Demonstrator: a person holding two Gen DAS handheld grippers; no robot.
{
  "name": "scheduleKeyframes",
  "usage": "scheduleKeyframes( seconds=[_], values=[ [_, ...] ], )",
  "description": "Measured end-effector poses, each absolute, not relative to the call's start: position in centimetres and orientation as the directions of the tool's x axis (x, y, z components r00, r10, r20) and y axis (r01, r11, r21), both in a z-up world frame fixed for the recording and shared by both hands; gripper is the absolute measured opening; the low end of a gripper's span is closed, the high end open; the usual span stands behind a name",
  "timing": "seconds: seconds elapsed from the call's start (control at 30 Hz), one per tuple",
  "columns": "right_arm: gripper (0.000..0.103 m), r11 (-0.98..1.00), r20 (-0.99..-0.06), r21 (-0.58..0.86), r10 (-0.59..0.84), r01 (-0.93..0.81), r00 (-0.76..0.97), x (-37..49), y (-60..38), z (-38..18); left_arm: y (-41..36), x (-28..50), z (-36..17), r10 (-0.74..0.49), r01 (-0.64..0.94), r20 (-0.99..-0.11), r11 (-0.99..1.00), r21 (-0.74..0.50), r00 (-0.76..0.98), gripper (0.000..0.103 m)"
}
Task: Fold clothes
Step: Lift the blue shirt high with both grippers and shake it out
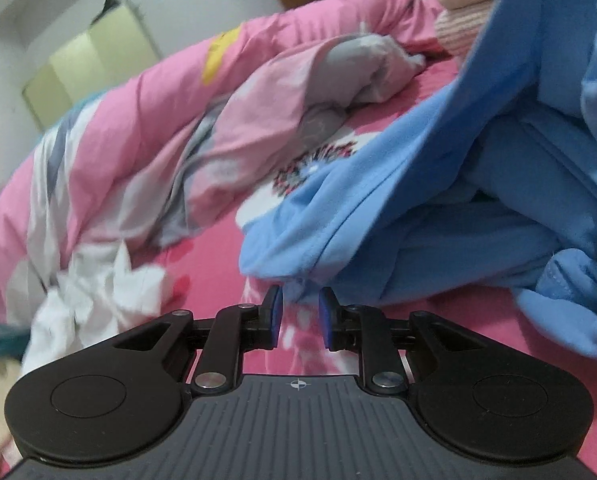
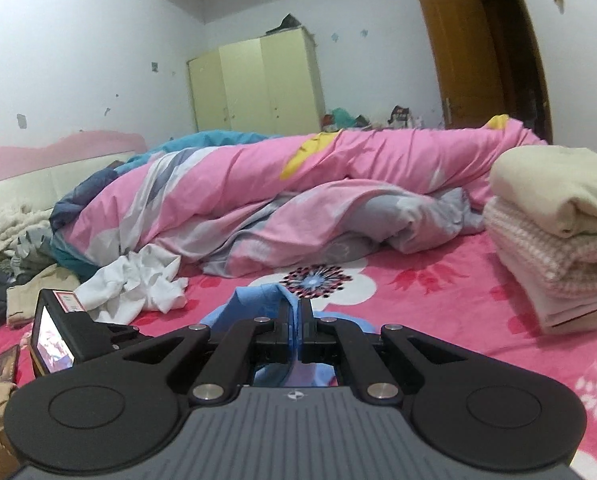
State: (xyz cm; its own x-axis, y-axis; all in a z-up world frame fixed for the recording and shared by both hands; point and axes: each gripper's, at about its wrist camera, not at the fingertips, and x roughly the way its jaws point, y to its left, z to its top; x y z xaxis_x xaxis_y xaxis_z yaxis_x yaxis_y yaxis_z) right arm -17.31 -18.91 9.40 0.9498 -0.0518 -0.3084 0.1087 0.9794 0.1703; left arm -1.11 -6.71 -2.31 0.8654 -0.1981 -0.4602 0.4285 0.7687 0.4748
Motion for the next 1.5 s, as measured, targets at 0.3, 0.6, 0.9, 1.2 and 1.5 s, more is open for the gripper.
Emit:
scheduleKeyframes(
  seconds=[0.3,0.6,0.9,1.2,1.5],
  values=[
    [0.001,0.969,-0.372,0.187,-0.083,0.163,0.925,-16.8,-20.6,6.6,-6.2,-0.8,-2.3,-0.218,0.422,-0.397,0.719,0.552,0.891,0.034],
    [0.001,0.965,-0.396,0.206,-0.069,0.162,0.916,-16.1,-20.8,5.4,-6.1,-1.4,-3.2,-0.259,0.414,-0.327,0.661,0.626,0.909,0.082],
    [0.001,0.965,-0.386,0.202,-0.081,0.170,0.919,-16.2,-20.7,5.8,-7.3,0.3,-2.9,-0.338,0.489,-0.354,0.640,0.593,0.872,0.032],
    [0.001,0.970,-0.303,0.158,-0.129,0.183,0.944,-17.6,-19.7,8.3,-6.3,-2.5,0.6,-0.366,0.460,-0.282,0.760,0.459,0.887,0.004],
    [0.000,0.983,-0.124,0.083,-0.154,0.165,0.980,-21.3,-17.6,13.3,-3.8,-10.2,8.2,-0.317,0.313,-0.067,0.838,0.447,0.946,0.004]
  ],
)
